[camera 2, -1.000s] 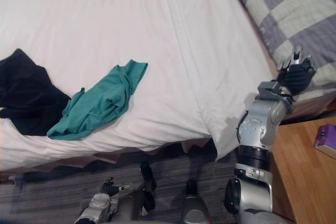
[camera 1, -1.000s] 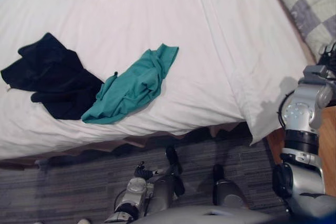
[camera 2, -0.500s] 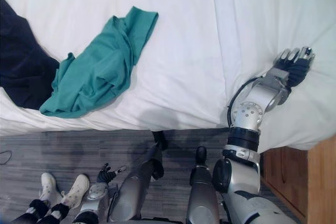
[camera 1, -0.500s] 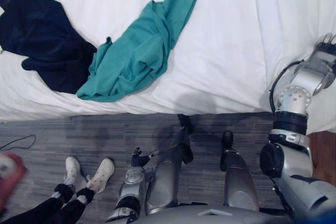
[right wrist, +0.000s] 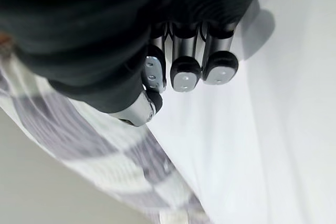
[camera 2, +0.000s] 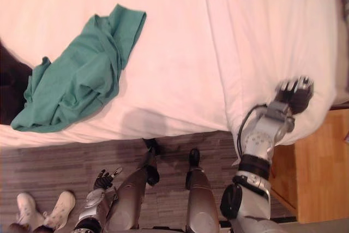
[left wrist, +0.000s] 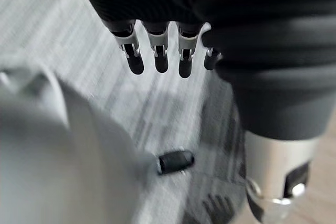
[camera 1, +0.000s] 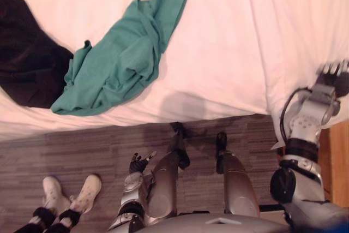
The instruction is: Tidy the bed and pick cloth on bed and put in laundry
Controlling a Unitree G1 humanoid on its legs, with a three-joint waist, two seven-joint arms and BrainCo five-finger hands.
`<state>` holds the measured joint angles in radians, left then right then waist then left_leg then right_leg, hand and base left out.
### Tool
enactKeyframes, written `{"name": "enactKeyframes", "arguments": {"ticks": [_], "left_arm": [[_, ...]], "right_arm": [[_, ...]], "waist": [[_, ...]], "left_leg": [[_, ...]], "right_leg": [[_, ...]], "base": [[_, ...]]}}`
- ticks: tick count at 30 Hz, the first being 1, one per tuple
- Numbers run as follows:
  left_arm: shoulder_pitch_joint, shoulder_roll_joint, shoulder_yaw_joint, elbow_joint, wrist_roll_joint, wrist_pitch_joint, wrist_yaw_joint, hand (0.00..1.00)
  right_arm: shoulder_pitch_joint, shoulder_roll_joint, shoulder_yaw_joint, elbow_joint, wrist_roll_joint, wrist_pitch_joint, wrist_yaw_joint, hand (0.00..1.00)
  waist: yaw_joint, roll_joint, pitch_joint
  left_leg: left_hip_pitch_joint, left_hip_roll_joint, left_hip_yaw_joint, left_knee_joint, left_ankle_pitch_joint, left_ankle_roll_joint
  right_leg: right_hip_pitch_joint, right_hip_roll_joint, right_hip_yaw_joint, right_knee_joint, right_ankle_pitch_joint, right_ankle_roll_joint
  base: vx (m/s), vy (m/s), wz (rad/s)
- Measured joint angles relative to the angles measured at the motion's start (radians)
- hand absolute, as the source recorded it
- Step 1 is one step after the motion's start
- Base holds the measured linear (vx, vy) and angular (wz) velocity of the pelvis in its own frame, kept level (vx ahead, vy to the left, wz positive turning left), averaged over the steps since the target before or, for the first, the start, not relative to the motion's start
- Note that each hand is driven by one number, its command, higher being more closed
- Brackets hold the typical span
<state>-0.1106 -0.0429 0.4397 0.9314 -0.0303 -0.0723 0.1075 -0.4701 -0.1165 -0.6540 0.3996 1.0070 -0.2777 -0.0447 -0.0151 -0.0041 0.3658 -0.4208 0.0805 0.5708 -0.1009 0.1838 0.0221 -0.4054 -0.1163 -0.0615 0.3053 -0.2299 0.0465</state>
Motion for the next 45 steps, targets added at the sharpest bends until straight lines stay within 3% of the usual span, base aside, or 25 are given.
{"name": "enactKeyframes", "arguments": {"ticks": [5,6,9,13,17,18,19,20,22,25,26,27,28,30,32,33,34,35,36,37,38,39,41,43,45], "left_arm": [[0.001,-0.003,-0.021,0.035,0.004,0.004,-0.001,0.0],[0.006,-0.001,-0.034,0.038,0.004,0.009,0.0,0.0],[0.025,-0.017,-0.046,0.046,0.009,0.019,-0.001,0.0],[0.065,-0.027,-0.095,0.075,0.021,0.028,0.0,0.0],[0.087,-0.026,-0.181,0.072,0.049,0.028,-0.001,0.0],[0.087,-0.023,-0.205,0.071,0.089,0.025,0.0,0.0],[0.086,-0.02,-0.207,0.07,0.102,0.025,-0.001,0.0],[0.086,-0.007,-0.225,0.07,0.132,0.024,0.0,0.0],[0.094,0.016,-0.272,0.072,0.144,0.021,0.0,0.0],[0.101,0.074,-0.358,0.076,0.179,0.023,0.003,0.0],[0.099,0.101,-0.36,0.074,0.18,0.023,0.008,0.0],[0.075,0.121,-0.36,0.067,0.18,0.017,0.011,0.0],[0.071,0.129,-0.362,0.068,0.18,0.016,0.015,0.0],[0.096,0.124,-0.372,0.074,0.188,0.016,0.041,0.0],[0.091,0.123,-0.417,0.071,0.219,0.007,0.06,0.0],[0.089,0.135,-0.444,0.063,0.221,-0.002,0.069,0.0],[0.087,0.138,-0.451,0.061,0.221,-0.003,0.073,0.0],[0.085,0.144,-0.466,0.038,0.219,-0.002,0.084,0.0],[0.08,0.145,-0.476,0.031,0.218,-0.005,0.09,0.0],[0.034,0.176,-0.478,0.032,0.216,-0.006,0.093,0.0],[-0.006,0.217,-0.474,0.028,0.205,-0.004,0.1,0.0],[-0.011,0.235,-0.471,0.023,0.201,-0.003,0.105,0.0],[0.002,0.269,-0.447,-0.002,0.201,-0.003,0.122,0.0],[0.038,0.257,-0.436,-0.021,0.204,-0.011,0.119,0.0],[0.067,0.232,-0.438,-0.02,0.21,-0.011,0.115,0.0]], "right_arm": [[0.206,0.034,-0.093,0.262,0.002,0.068,-0.091,1.0],[0.271,0.065,-0.092,0.288,0.001,0.084,-0.098,0.0],[0.398,0.103,-0.069,0.308,-0.016,0.111,-0.102,0.0],[0.52,0.138,0.101,0.385,-0.163,0.159,-0.095,0.0],[0.531,0.175,0.31,0.466,-0.58,0.236,-0.046,0.0],[0.533,0.183,0.345,0.475,-0.733,0.248,-0.032,0.0],[0.531,0.181,0.359,0.479,-0.781,0.25,-0.028,0.0],[0.525,0.179,0.393,0.514,-0.913,0.261,-0.022,0.0],[0.521,0.172,0.42,0.535,-1.006,0.271,-0.019,0.0],[0.507,0.152,0.478,0.563,-1.083,0.28,-0.019,0.0],[0.503,0.165,0.479,0.572,-1.093,0.283,-0.025,0.0],[0.498,0.171,0.475,0.58,-1.094,0.285,-0.036,0.0],[0.496,0.168,0.475,0.581,-1.095,0.29,-0.037,0.0],[0.499,0.125,0.509,0.58,-1.098,0.276,-0.04,0.0],[0.492,0.1,0.519,0.602,-1.108,0.26,-0.046,0.0],[0.485,0.095,0.537,0.625,-1.117,0.253,-0.05,0.0],[0.483,0.093,0.544,0.631,-1.12,0.249,-0.05,0.0],[0.469,0.085,0.554,0.651,-1.125,0.246,-0.049,0.0],[0.462,0.077,0.556,0.658,-1.132,0.246,-0.047,0.0],[0.422,0.081,0.552,0.681,-1.14,0.253,-0.034,0.0],[0.382,0.113,0.574,0.698,-1.159,0.261,-0.039,0.0],[0.366,0.121,0.596,0.702,-1.164,0.27,-0.034,0.0],[0.346,0.164,0.708,0.712,-1.179,0.278,-0.026,0.0],[0.339,0.174,0.813,0.714,-1.189,0.274,-0.016,0.0],[0.339,0.172,0.843,0.68,-1.193,0.269,-0.02,0.0]], "waist": [[-0.024,-0.015,-0.012],[-0.029,-0.011,-0.015],[-0.04,-0.004,-0.044],[-0.044,-0.007,-0.144],[-0.027,-0.01,-0.16],[-0.023,-0.02,-0.166],[-0.021,-0.026,-0.169],[-0.018,-0.044,-0.168],[-0.006,-0.048,-0.177],[-0.018,-0.066,-0.193],[-0.024,-0.099,-0.195],[-0.028,-0.114,-0.181],[-0.026,-0.114,-0.182],[-0.051,-0.06,-0.195],[-0.048,-0.032,-0.195],[-0.038,-0.032,-0.198],[-0.031,-0.029,-0.2],[-0.013,-0.018,-0.207],[-0.013,-0.018,-0.208],[-0.022,-0.048,-0.198],[-0.02,-0.113,-0.179],[-0.018,-0.1,-0.172],[-0.004,-0.087,-0.164],[0.016,-0.077,-0.164],[-0.007,-0.063,-0.165]], "left_leg": [[0.103,-0.008,0.007,0.0,-0.019,-0.009],[0.14,-0.011,0.017,0.0,-0.019,-0.009],[0.218,-0.02,0.021,-0.001,-0.02,-0.011],[0.303,-0.01,0.016,-0.006,-0.032,-0.027],[0.367,-0.009,-0.033,0.0,-0.06,-0.029],[0.375,-0.011,-0.025,0.007,-0.085,-0.021],[0.37,-0.009,-0.01,0.036,-0.097,-0.017],[0.374,-0.003,0.013,0.09,-0.126,-0.004],[0.392,-0.02,-0.005,0.073,-0.12,0.002],[0.357,-0.037,-0.042,0.04,-0.096,0.003],[0.309,-0.033,-0.041,0.118,-0.129,-0.015],[0.211,0.027,-0.059,0.382,-0.236,0.024],[0.179,0.07,-0.08,0.49,-0.27,0.022],[0.14,0.277,-0.236,0.616,-0.31,-0.024],[0.139,0.385,-0.409,0.576,-0.284,-0.062],[0.14,0.408,-0.52,0.555,-0.272,-0.08],[0.142,0.412,-0.554,0.555,-0.267,-0.091],[0.162,0.419,-0.574,0.518,-0.228,-0.203],[0.171,0.414,-0.557,0.494,-0.218,-0.237],[0.144,0.351,-0.512,0.547,-0.37,-0.287],[0.097,0.289,-0.457,0.657,-0.405,-0.273],[0.095,0.291,-0.437,0.676,-0.432,-0.269],[0.145,0.306,-0.393,0.684,-0.46,-0.229],[0.252,0.281,-0.325,0.574,-0.432,-0.19],[0.294,0.235,-0.308,0.442,-0.361,-0.163]], "right_leg": [[0.118,-0.008,-0.009,-0.033,0.0,0.0],[0.156,-0.013,-0.013,-0.039,0.0,0.0],[0.24,-0.026,-0.047,-0.05,-0.002,0.005],[0.333,-0.025,-0.089,-0.063,-0.002,0.005],[0.426,-0.027,-0.161,-0.076,-0.018,0.023],[0.454,-0.035,-0.2,-0.092,-0.019,0.021],[0.467,-0.043,-0.215,-0.099,-0.019,0.021],[0.506,-0.058,-0.237,-0.105,-0.02,0.021],[0.521,-0.064,-0.23,-0.105,-0.02,0.024],[0.492,-0.07,-0.234,-0.096,-0.016,0.029],[0.473,-0.099,-0.256,-0.101,-0.014,0.028],[0.458,-0.13,-0.27,-0.09,-0.011,0.035],[0.451,-0.14,-0.269,-0.086,-0.007,0.042],[0.451,-0.14,-0.259,-0.073,0.006,0.083],[0.445,-0.152,-0.25,-0.037,0.002,0.126],[0.418,-0.184,-0.223,-0.004,-0.001,0.156],[0.403,-0.196,-0.207,0.005,0.002,0.165],[0.354,-0.237,-0.145,0.014,0.021,0.201],[0.33,-0.257,-0.122,0.01,0.03,0.203],[0.278,-0.335,-0.084,0.021,0.075,0.198],[0.224,-0.403,-0.061,0.014,0.197,0.132],[0.211,-0.402,-0.063,-0.003,0.262,0.08],[0.227,-0.305,-0.075,0.032,0.251,0.093],[0.244,-0.183,-0.124,0.136,0.117,0.074],[0.256,-0.071,-0.158,0.135,0.033,0.04]], "base": [[0.1,-0.016,-0.04],[0.12,-0.042,-0.17],[0.09,-0.072,-0.1],[0.05,-0.061,-0.04],[-0.03,-0.028,0.26],[-0.05,0.023,0.48],[-0.08,0.058,0.57],[-0.06,0.081,0.29],[-0.06,0.102,0.16],[-0.12,0.084,0.45],[-0.06,-0.004,0.46],[0.01,-0.092,0.33],[0.16,-0.348,0.05],[0.22,-0.499,0.01],[0.14,-0.347,0.05],[0.08,-0.139,-0.1],[0.04,0.157,-0.47],[0.0,0.322,-0.54],[-0.02,0.628,-0.46],[-0.13,0.687,-0.29],[-0.15,0.662,-0.37],[-0.16,0.429,-0.7],[0.0,0.091,-0.67],[0.06,-0.13,-0.43],[0.01,-0.223,0.07]]}}
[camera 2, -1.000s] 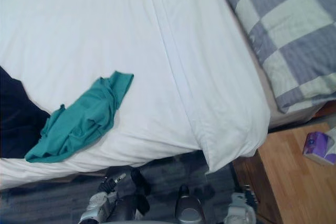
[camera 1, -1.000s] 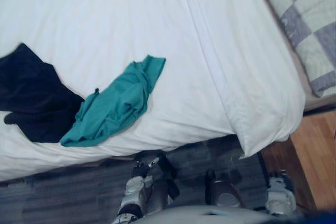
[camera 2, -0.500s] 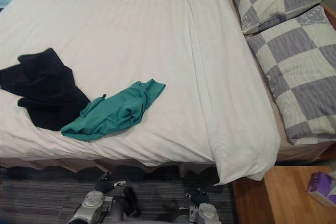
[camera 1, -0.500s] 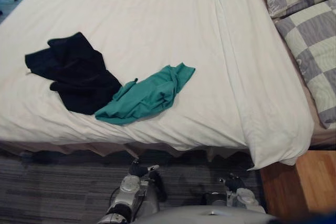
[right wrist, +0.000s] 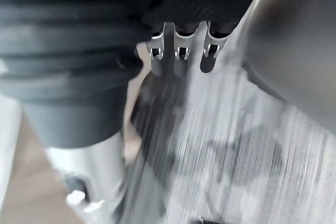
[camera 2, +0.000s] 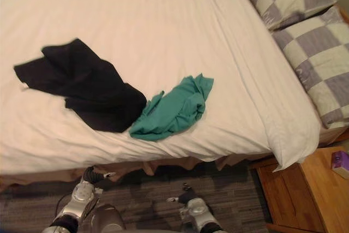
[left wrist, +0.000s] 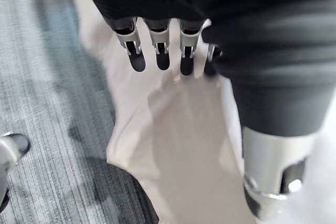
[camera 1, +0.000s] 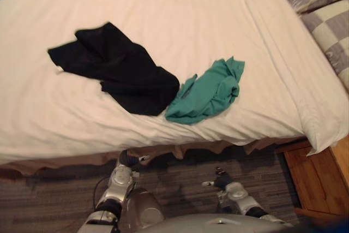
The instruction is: Tidy the bed and pick cloth on bed and put in laundry
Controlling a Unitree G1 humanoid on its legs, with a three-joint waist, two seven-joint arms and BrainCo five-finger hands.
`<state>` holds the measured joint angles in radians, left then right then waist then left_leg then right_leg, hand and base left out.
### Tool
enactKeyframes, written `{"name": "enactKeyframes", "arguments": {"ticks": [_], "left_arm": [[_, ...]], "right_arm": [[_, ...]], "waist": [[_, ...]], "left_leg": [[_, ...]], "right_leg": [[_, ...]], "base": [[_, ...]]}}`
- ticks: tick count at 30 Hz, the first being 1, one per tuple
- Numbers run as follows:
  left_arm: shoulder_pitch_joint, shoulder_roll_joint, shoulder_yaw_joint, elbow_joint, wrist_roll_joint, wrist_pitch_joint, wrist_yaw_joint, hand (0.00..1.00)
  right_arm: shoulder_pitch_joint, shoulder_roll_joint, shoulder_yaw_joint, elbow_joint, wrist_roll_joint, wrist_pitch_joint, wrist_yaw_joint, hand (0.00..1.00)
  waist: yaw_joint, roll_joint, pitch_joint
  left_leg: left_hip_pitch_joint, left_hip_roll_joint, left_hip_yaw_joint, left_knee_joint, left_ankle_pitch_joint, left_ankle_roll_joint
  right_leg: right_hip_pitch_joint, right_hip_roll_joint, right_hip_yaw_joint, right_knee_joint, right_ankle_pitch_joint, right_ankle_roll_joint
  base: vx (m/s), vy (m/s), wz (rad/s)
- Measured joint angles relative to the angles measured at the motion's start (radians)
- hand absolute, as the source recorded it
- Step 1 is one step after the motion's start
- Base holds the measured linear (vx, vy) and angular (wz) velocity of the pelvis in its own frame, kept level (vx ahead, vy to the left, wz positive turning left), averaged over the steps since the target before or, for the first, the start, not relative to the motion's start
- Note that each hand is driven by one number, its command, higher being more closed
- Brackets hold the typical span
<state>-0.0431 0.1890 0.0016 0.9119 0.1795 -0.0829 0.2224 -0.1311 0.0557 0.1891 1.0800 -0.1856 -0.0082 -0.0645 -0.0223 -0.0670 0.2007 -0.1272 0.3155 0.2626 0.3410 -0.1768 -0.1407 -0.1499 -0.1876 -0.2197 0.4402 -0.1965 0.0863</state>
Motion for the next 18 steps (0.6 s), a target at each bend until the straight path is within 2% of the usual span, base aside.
{"name": "enactKeyframes", "arguments": {"ticks": [1,2,3,5,9,13,15,16,18], "left_arm": [[0.012,-0.013,-0.001,0.004,0.0,0.001,-0.005,0.0],[0.022,-0.03,-0.003,0.013,0.0,0.002,-0.009,0.0],[0.033,-0.067,-0.009,0.027,0.0,0.012,-0.023,0.0],[0.056,-0.101,-0.036,0.055,0.0,0.014,-0.026,0.0],[0.064,-0.117,0.001,0.085,-0.01,0.017,-0.026,0.0],[0.072,-0.154,0.128,0.09,-0.052,0.026,-0.029,0.0],[0.072,-0.162,0.174,0.082,-0.081,0.027,-0.027,0.0],[0.071,-0.166,0.184,0.08,-0.09,0.027,-0.025,0.0],[0.075,-0.19,0.217,0.084,-0.14,0.029,-0.02,0.0]], "right_arm": [[0.008,-0.001,0.022,-0.018,-0.012,-0.001,0.002,0.0],[0.015,-0.002,0.025,-0.034,-0.017,-0.006,0.002,0.0],[0.026,-0.018,0.009,-0.039,-0.014,-0.01,0.001,0.0],[0.044,-0.025,-0.014,-0.047,0.0,-0.012,-0.001,0.0],[0.054,-0.026,-0.065,-0.051,0.041,-0.013,-0.015,0.0],[0.059,-0.029,-0.097,-0.044,0.064,-0.007,-0.016,0.0],[0.071,-0.028,-0.107,-0.045,0.065,-0.003,-0.017,0.0],[0.075,-0.029,-0.113,-0.046,0.066,-0.001,-0.018,0.0],[0.093,-0.025,-0.18,-0.055,0.104,0.002,-0.021,0.0]], "waist": [[-0.003,0.006,0.0],[-0.013,0.005,0.0],[-0.03,0.03,0.012],[-0.027,0.05,0.013],[-0.021,0.051,0.008],[-0.008,0.051,0.009],[0.011,0.04,0.009],[0.012,0.039,0.008],[0.03,0.063,-0.007]], "left_leg": [[0.017,-0.027,0.001,-0.072,0.048,0.007],[0.027,-0.063,-0.006,-0.144,0.094,0.016],[0.052,-0.102,-0.037,-0.234,0.149,0.025],[0.09,-0.122,-0.053,-0.318,0.198,0.031],[0.12,-0.147,-0.081,-0.402,0.258,0.041],[0.117,-0.175,-0.079,-0.364,0.236,0.052],[0.043,-0.207,-0.074,-0.2,0.209,0.065],[0.029,-0.208,-0.074,-0.174,0.209,0.065],[0.027,-0.208,-0.039,-0.205,0.207,0.067]], "right_leg": [[0.016,0.071,0.008,-0.054,-0.02,-0.009],[0.044,0.126,0.022,-0.143,-0.05,-0.049],[0.081,0.148,0.085,-0.214,-0.022,-0.045],[0.098,0.143,0.085,-0.235,-0.011,-0.048],[0.135,0.123,0.015,-0.249,-0.017,-0.042],[0.159,0.09,0.001,-0.244,-0.047,-0.019],[0.183,0.039,-0.021,-0.242,-0.045,-0.005],[0.192,0.03,-0.03,-0.248,-0.042,-0.002],[0.196,0.026,-0.048,-0.267,-0.03,0.004]], "base": [[-0.01,-0.312,0.35],[-0.02,-0.212,0.74],[-0.03,-0.094,0.76],[-0.02,0.036,0.5],[0.0,0.023,0.47],[0.02,0.071,0.18],[-0.01,0.074,0.37],[0.0,0.043,0.42],[0.02,0.037,0.28]]}}
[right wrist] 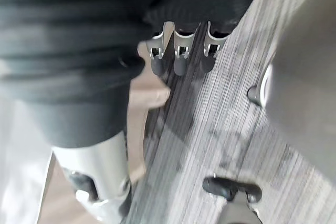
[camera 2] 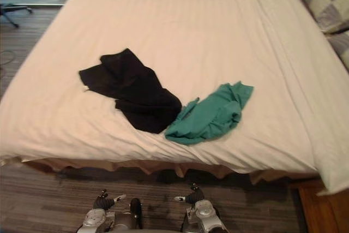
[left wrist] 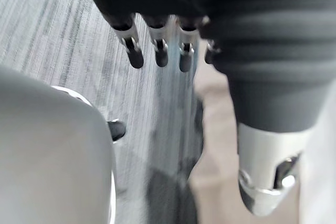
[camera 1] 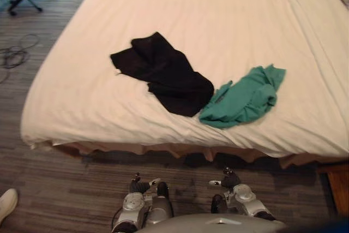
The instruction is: Tidy the bed and pick cloth on bed and put in laundry
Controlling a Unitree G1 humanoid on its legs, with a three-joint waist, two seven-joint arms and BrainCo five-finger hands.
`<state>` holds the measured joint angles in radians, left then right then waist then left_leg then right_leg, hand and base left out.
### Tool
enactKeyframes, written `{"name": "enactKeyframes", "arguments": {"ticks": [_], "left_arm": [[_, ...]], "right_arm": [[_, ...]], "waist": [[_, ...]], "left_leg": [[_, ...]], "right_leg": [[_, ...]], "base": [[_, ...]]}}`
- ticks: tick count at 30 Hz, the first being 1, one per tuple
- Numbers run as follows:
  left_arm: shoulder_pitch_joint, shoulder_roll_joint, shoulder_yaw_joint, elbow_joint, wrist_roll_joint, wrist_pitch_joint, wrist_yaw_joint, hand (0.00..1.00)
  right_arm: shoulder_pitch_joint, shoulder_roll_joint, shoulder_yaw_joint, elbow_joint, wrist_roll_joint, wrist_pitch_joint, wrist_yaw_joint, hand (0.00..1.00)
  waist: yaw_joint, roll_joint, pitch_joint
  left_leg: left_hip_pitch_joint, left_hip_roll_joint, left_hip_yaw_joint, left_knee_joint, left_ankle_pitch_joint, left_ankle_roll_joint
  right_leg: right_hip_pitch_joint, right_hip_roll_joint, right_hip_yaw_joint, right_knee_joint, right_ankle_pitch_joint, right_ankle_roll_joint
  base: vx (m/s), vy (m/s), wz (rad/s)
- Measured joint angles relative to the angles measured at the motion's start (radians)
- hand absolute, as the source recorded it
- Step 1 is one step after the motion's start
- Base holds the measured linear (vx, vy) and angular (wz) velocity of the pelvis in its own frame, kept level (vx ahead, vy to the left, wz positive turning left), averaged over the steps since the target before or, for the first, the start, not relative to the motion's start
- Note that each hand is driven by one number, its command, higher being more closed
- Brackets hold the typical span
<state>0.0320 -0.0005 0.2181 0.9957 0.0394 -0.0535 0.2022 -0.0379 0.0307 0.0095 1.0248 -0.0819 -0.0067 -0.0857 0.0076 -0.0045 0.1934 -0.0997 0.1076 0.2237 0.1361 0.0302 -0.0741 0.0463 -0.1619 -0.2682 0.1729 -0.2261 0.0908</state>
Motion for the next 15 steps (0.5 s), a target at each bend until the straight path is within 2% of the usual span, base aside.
{"name": "enactKeyframes", "arguments": {"ticks": [1,2,3,5,6,9,10,12,13,15], "left_arm": [[0.002,-0.008,0.023,0.001,-0.033,0.0,0.001,0.0],[0.005,-0.015,0.064,0.012,-0.114,0.004,0.004,0.0],[0.007,-0.017,0.084,0.014,-0.15,0.007,0.004,0.0],[0.012,-0.018,0.177,0.033,-0.273,0.008,0.006,0.0],[0.01,-0.018,0.201,0.039,-0.312,0.007,0.008,0.0],[0.01,-0.039,0.391,0.049,-0.434,0.009,0.03,0.0],[0.01,-0.041,0.434,0.049,-0.452,0.009,0.034,0.0],[-0.003,-0.03,0.632,0.045,-0.495,0.009,0.038,0.0],[-0.008,-0.023,0.693,0.043,-0.501,0.008,0.038,0.0],[-0.016,0.018,0.896,0.004,-0.526,0.008,0.037,0.0]], "right_arm": [[0.0,0.007,-0.037,0.0,0.008,0.002,-0.003,0.0],[0.0,0.016,-0.092,-0.001,0.085,0.002,-0.016,0.0],[0.001,0.021,-0.127,-0.001,0.121,0.002,-0.027,0.0],[0.011,0.043,-0.277,0.001,0.268,-0.002,-0.056,0.0],[0.016,0.044,-0.317,0.002,0.325,-0.002,-0.066,0.0],[0.071,0.041,-0.544,0.024,0.545,-0.008,-0.109,0.0],[0.085,0.038,-0.588,0.026,0.575,-0.009,-0.116,0.0],[0.136,0.04,-0.773,0.044,0.664,-0.008,-0.126,0.0],[0.148,0.038,-0.826,0.044,0.68,-0.008,-0.131,0.0],[0.184,0.003,-1.029,0.043,0.712,0.001,-0.145,0.0]], "waist": [[0.003,0.01,-0.002],[0.001,0.016,-0.005],[0.003,0.014,-0.005],[0.004,-0.009,-0.015],[0.004,-0.014,-0.019],[0.009,-0.027,-0.048],[0.009,-0.029,-0.052],[0.009,-0.028,-0.058],[0.009,-0.025,-0.061],[0.008,-0.013,-0.075]], "left_leg": [[0.019,0.002,0.019,-0.052,0.001,0.001],[0.048,0.006,0.035,-0.115,0.002,0.002],[0.061,0.007,0.042,-0.139,0.004,0.002],[0.105,-0.005,0.046,-0.188,0.018,0.001],[0.117,-0.009,0.046,-0.197,0.018,0.001],[0.156,-0.033,0.059,-0.233,0.021,0.003],[0.157,-0.036,0.064,-0.233,0.021,0.003],[0.165,-0.042,0.071,-0.233,0.02,0.003],[0.165,-0.043,0.071,-0.234,0.02,0.004],[0.168,-0.045,0.071,-0.238,0.016,0.009]], "right_leg": [[-0.003,0.006,-0.01,-0.001,0.0,0.001],[-0.002,0.016,-0.021,-0.003,0.0,0.001],[0.001,0.019,-0.022,-0.004,0.0,0.001],[0.031,0.015,-0.026,-0.025,0.008,0.01],[0.042,0.013,-0.027,-0.034,0.009,0.013],[0.079,-0.003,-0.035,-0.059,0.016,0.025],[0.083,-0.006,-0.037,-0.061,0.018,0.026],[0.094,-0.011,-0.041,-0.06,0.022,0.031],[0.096,-0.01,-0.044,-0.06,0.022,0.03],[0.102,-0.004,-0.05,-0.058,0.023,0.029]], "base": [[0.03,0.037,0.18],[0.05,0.036,0.13],[0.07,0.037,0.03],[0.1,0.047,-0.02],[0.11,0.068,0.05],[0.12,0.08,0.04],[0.1,0.066,0.03],[0.08,0.029,0.07],[0.07,-0.021,0.11],[0.05,-0.031,0.09]]}}
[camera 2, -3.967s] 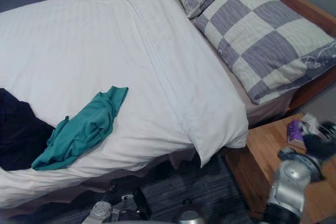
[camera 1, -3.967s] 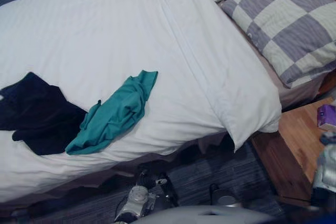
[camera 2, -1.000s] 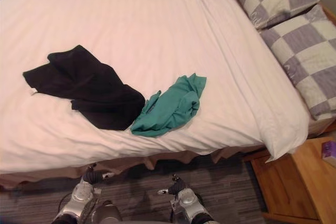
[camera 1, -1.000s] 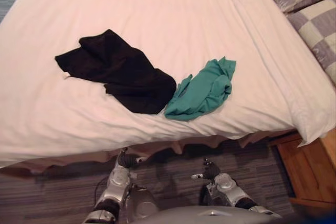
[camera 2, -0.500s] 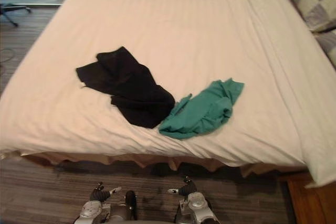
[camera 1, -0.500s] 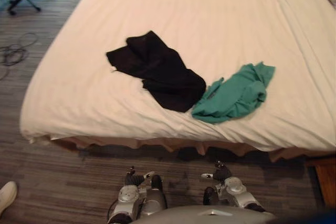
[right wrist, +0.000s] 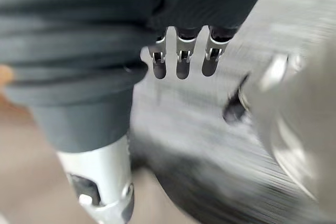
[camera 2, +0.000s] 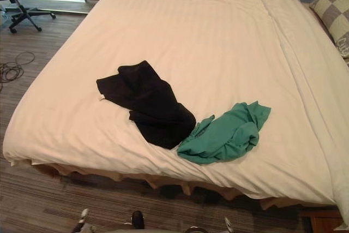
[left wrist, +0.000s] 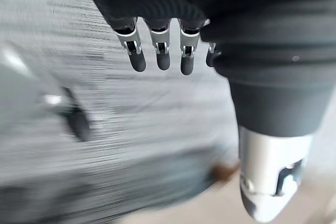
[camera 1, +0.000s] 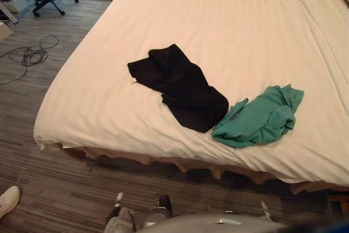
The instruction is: Tidy the bed and pick cloth on bed and put in laundry
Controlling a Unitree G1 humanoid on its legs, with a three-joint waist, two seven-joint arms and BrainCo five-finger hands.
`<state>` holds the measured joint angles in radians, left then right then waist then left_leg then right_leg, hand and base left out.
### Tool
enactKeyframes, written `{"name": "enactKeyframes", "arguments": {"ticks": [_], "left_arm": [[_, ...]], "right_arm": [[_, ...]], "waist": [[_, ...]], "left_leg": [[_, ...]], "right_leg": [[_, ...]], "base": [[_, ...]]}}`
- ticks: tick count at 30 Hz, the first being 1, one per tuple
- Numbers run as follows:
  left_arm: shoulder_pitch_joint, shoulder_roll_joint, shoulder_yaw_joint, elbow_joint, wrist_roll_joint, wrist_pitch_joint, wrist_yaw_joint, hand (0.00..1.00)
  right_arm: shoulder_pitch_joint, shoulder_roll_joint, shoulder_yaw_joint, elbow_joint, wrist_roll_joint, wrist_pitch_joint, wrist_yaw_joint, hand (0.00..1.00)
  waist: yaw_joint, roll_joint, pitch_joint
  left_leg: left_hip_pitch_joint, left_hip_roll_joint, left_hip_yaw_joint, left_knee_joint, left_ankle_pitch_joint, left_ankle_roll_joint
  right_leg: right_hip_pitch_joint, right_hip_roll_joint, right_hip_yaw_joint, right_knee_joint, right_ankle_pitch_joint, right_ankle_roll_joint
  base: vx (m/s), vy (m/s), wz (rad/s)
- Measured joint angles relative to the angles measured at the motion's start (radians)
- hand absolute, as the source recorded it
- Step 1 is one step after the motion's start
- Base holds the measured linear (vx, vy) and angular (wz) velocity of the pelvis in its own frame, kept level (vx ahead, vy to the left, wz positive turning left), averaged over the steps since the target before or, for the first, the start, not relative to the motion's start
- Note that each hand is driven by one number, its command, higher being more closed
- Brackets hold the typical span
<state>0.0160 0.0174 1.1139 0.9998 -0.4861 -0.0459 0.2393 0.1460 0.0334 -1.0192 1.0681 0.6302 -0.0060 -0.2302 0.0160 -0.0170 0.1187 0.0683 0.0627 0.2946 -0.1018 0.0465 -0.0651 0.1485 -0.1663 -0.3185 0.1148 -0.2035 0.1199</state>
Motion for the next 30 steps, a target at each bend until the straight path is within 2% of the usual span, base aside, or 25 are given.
{"name": "enactKeyframes", "arguments": {"ticks": [1,3,4,6,7,9,10,11,12,13,15,16,17,18,19,21,22,24,28,30], "left_arm": [[-0.001,0.018,0.042,-0.006,-0.006,-0.001,-0.001,0.0],[0.0,0.132,0.196,-0.006,-0.019,-0.001,-0.004,0.0],[0.002,0.166,0.229,-0.006,-0.025,-0.001,-0.007,0.0],[0.012,0.307,0.317,-0.006,-0.038,-0.001,-0.025,0.0],[0.017,0.342,0.325,-0.006,-0.035,-0.001,-0.027,0.0],[0.03,0.484,0.327,-0.005,0.039,-0.001,-0.027,0.0],[0.035,0.52,0.309,-0.005,0.056,-0.002,-0.022,0.0],[0.045,0.585,0.259,-0.004,0.107,-0.009,-0.013,0.0],[0.047,0.612,0.225,-0.005,0.128,-0.014,-0.01,0.0],[0.049,0.649,0.146,-0.034,0.164,-0.018,0.006,0.0],[0.055,0.65,0.018,-0.183,0.204,-0.02,0.037,0.0],[0.06,0.649,-0.067,-0.315,0.211,-0.024,0.059,0.0],[0.04,0.655,-0.119,-0.485,0.245,-0.022,0.099,0.0],[0.008,0.674,-0.149,-0.548,0.258,-0.032,0.122,0.0],[-0.114,0.812,-0.321,-0.53,0.324,-0.031,0.136,0.0],[-0.21,0.952,-0.543,-0.48,0.421,-0.03,0.127,0.0],[-0.224,0.935,-0.544,-0.532,0.442,-0.033,0.125,0.0],[-0.223,0.832,-0.554,-0.685,0.524,-0.066,0.146,0.0],[-0.223,0.723,-0.632,-0.745,0.598,-0.031,0.159,0.0],[-0.222,0.67,-0.718,-0.815,0.64,-0.021,0.156,0.0]], "right_arm": [[0.006,-0.017,-0.043,-0.001,0.004,0.001,-0.003,0.0],[0.015,-0.124,-0.194,-0.011,-0.025,0.015,-0.013,0.0],[0.016,-0.155,-0.22,-0.02,-0.036,0.018,-0.014,0.0],[0.014,-0.297,-0.281,-0.051,-0.157,0.029,-0.02,0.0],[0.013,-0.331,-0.291,-0.063,-0.184,0.03,-0.021,0.0],[-0.008,-0.464,-0.314,-0.079,-0.284,0.028,-0.044,0.0],[-0.023,-0.493,-0.314,-0.079,-0.306,0.027,-0.052,0.0],[-0.049,-0.54,-0.293,-0.083,-0.354,0.022,-0.067,0.0],[-0.06,-0.555,-0.271,-0.093,-0.378,0.02,-0.076,0.0],[-0.07,-0.565,-0.214,-0.151,-0.42,0.02,-0.1,0.0],[-0.076,-0.552,-0.094,-0.333,-0.465,0.021,-0.137,0.0],[-0.084,-0.551,-0.004,-0.475,-0.504,0.02,-0.155,0.0],[-0.121,-0.55,0.064,-0.604,-0.554,0.019,-0.18,0.0],[-0.137,-0.552,0.104,-0.66,-0.58,0.013,-0.193,0.0],[-0.179,-0.569,0.218,-0.742,-0.647,-0.014,-0.19,0.0],[-0.243,-0.569,0.361,-0.769,-0.709,-0.032,-0.18,0.0],[-0.256,-0.552,0.38,-0.798,-0.726,-0.033,-0.172,0.0],[-0.248,-0.505,0.404,-0.872,-0.795,-0.031,-0.17,0.0],[-0.233,-0.504,0.439,-0.91,-0.847,-0.009,-0.157,0.0],[-0.227,-0.503,0.519,-0.986,-0.861,-0.012,-0.131,0.0]], "waist": [[0.0,0.005,-0.006],[0.0,0.019,-0.034],[0.0,0.022,-0.041],[0.001,0.026,-0.073],[0.001,0.026,-0.08],[-0.001,0.021,-0.102],[-0.002,0.019,-0.102],[-0.006,0.016,-0.107],[-0.007,0.01,-0.116],[-0.008,0.01,-0.127],[-0.01,0.008,-0.129],[-0.012,0.011,-0.131],[-0.02,0.02,-0.127],[-0.026,0.017,-0.127],[-0.023,0.0,-0.136],[-0.039,0.0,-0.142],[-0.062,-0.001,-0.142],[-0.077,0.015,-0.134],[-0.097,0.017,-0.132],[-0.118,0.023,-0.124]], "left_leg": [[0.0,-0.001,0.0,-0.001,-0.002,0.002],[-0.004,0.006,-0.001,-0.002,-0.007,0.001],[-0.004,0.008,-0.001,-0.002,-0.013,0.002],[-0.009,0.01,-0.001,-0.003,-0.021,0.003],[-0.01,0.009,-0.002,-0.003,-0.023,0.003],[-0.019,0.007,-0.009,-0.003,-0.025,0.002],[-0.02,0.006,-0.012,-0.003,-0.024,0.001],[-0.03,0.005,-0.022,-0.003,-0.022,0.001],[-0.038,0.004,-0.031,-0.003,-0.018,0.002],[-0.051,0.002,-0.037,-0.002,-0.011,0.003],[-0.052,0.0,-0.04,-0.002,-0.005,0.007],[-0.05,-0.001,-0.039,-0.002,-0.004,0.007],[-0.051,-0.001,-0.028,0.002,-0.005,0.007],[-0.052,-0.001,-0.029,0.003,-0.004,0.008],[-0.051,-0.001,-0.03,0.0,0.003,0.007],[-0.05,-0.001,-0.024,0.001,0.009,0.009],[-0.051,-0.001,-0.016,0.003,0.009,0.009],[-0.049,-0.01,0.001,0.004,0.006,0.014],[-0.031,-0.004,0.025,0.004,0.008,0.016],[-0.019,0.013,0.029,0.004,0.008,0.016]], "right_leg": [[0.0,0.002,0.0,0.001,0.001,-0.002],[0.0,0.012,0.0,0.005,0.007,-0.012],[0.0,0.015,0.0,0.005,0.007,-0.012],[-0.001,0.017,0.0,0.006,0.006,-0.014],[-0.001,0.017,0.0,0.006,0.006,-0.015],[-0.009,0.016,0.001,0.005,0.003,-0.019],[-0.009,0.016,0.002,0.005,0.003,-0.02],[-0.016,0.016,0.004,0.005,0.0,-0.025],[-0.023,0.016,0.004,0.004,0.0,-0.025],[-0.034,0.017,0.004,0.004,0.0,-0.026],[-0.037,0.016,0.006,0.004,0.0,-0.026],[-0.042,0.015,0.011,0.005,-0.001,-0.026],[-0.051,0.015,0.038,0.006,-0.008,-0.036],[-0.052,0.015,0.048,0.005,-0.008,-0.036],[-0.052,0.017,0.059,0.002,-0.008,-0.036],[-0.059,0.017,0.073,0.002,-0.007,-0.035],[-0.066,0.016,0.083,0.003,-0.005,-0.033],[-0.071,0.006,0.107,0.001,0.002,-0.021],[-0.07,0.009,0.146,-0.012,0.013,-0.02],[-0.07,0.024,0.161,-0.006,0.022,-0.02]], "base": [[0.03,-0.012,0.07],[0.01,-0.006,0.02],[0.0,0.0,0.0],[-0.01,0.01,0.07],[-0.02,0.013,0.1],[-0.02,0.009,0.05],[-0.04,-0.003,0.05],[-0.04,-0.011,0.09],[-0.03,-0.01,0.2],[-0.02,-0.002,0.19],[-0.03,0.006,0.07],[-0.05,0.016,-0.03],[-0.05,0.017,-0.04],[-0.06,0.001,-0.14],[-0.05,-0.015,-0.16],[-0.04,-0.004,-0.18],[0.0,0.032,-0.3],[0.06,0.048,-0.35],[0.06,-0.014,-0.33],[0.03,-0.051,-0.19]]}}
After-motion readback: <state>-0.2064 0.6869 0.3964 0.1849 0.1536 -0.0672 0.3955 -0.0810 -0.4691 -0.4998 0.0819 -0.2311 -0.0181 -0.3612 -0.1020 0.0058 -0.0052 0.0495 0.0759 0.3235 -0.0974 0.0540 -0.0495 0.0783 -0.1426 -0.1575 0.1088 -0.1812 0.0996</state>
